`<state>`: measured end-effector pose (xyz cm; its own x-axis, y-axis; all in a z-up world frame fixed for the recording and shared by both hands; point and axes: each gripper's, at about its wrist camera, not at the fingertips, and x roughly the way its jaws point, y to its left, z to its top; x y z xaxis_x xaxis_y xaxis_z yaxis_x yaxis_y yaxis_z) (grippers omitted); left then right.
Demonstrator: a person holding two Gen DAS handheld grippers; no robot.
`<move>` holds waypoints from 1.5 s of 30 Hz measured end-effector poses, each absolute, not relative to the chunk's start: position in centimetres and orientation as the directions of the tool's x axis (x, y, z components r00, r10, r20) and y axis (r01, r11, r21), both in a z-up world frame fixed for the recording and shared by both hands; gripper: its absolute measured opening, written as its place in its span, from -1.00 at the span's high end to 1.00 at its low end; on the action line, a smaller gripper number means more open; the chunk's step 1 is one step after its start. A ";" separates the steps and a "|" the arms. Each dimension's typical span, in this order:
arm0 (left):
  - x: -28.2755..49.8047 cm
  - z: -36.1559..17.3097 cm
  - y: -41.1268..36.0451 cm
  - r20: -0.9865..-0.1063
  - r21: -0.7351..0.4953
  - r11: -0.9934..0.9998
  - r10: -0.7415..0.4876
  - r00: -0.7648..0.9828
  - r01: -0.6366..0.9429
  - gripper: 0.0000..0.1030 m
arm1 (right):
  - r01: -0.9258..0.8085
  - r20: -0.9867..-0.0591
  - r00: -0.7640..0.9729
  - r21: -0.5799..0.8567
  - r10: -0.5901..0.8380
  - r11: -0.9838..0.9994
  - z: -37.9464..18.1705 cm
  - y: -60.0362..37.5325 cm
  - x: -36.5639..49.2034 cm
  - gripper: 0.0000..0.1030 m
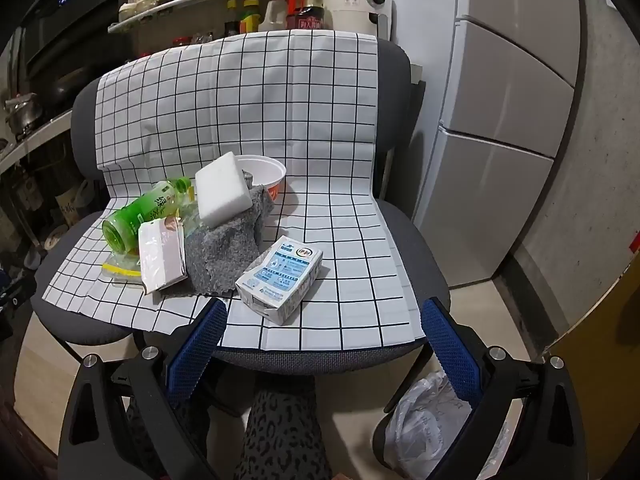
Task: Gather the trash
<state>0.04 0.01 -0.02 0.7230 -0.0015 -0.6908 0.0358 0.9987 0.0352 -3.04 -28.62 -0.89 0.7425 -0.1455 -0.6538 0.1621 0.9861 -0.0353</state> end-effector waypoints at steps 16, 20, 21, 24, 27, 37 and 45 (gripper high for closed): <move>-0.2 -0.2 0.0 -0.687 0.051 0.998 0.014 0.727 0.029 -0.88 | 0.163 -0.652 0.744 -0.031 -0.144 0.986 -0.9 -28.7 -3.1 -0.87; -0.2 -0.1 0.0 -0.688 0.054 0.998 0.020 0.726 0.024 -0.88 | 0.164 -0.652 0.745 -0.030 -0.144 0.986 -0.9 -28.7 -3.1 -0.87; -0.2 -0.1 0.1 -0.688 0.053 0.998 0.019 0.725 0.024 -0.88 | 0.164 -0.652 0.744 -0.031 -0.144 0.986 -0.9 -28.7 -3.1 -0.87; -0.3 0.0 0.1 -0.688 0.053 0.998 0.020 0.726 0.023 -0.88 | 0.164 -0.652 0.744 -0.030 -0.144 0.986 -0.9 -28.7 -3.1 -0.87; -0.2 0.0 0.1 -0.688 0.053 0.998 0.021 0.726 0.021 -0.88 | 0.164 -0.652 0.745 -0.030 -0.143 0.986 -1.0 -28.7 -3.1 -0.87; -0.2 0.2 0.2 -0.688 0.055 0.998 0.024 0.726 0.019 -0.88 | 0.165 -0.651 0.745 -0.030 -0.144 0.986 -0.9 -28.8 -3.1 -0.87; -0.2 0.5 0.2 -0.685 0.058 0.998 0.029 0.728 0.015 -0.88 | 0.165 -0.651 0.745 -0.029 -0.144 0.986 -0.9 -28.7 -3.1 -0.87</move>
<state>-0.24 0.20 0.47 0.7279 0.0285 -0.6851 0.0154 0.9982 0.0579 -3.12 -28.74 -0.91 0.7454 -0.1436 -0.6510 0.1649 0.9859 -0.0287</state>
